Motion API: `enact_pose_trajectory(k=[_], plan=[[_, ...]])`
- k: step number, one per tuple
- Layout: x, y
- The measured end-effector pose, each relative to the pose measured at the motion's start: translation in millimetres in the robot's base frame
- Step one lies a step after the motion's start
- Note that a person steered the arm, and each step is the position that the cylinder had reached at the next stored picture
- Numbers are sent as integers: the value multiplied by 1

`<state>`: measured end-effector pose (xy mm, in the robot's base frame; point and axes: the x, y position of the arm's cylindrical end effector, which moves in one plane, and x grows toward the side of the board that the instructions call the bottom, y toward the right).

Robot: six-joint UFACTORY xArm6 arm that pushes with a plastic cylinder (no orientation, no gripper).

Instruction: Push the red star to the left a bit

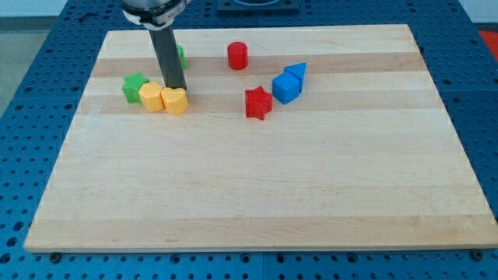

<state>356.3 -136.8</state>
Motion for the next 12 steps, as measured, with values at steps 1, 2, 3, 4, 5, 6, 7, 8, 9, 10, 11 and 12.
enact_pose_trajectory(k=[1,2,3,4,5,6,7,8,9,10,11,12], plan=[[0,34],[10,65],[32,81],[52,87],[70,101],[73,146],[73,202],[71,240],[53,242],[39,238],[35,223],[35,190]])
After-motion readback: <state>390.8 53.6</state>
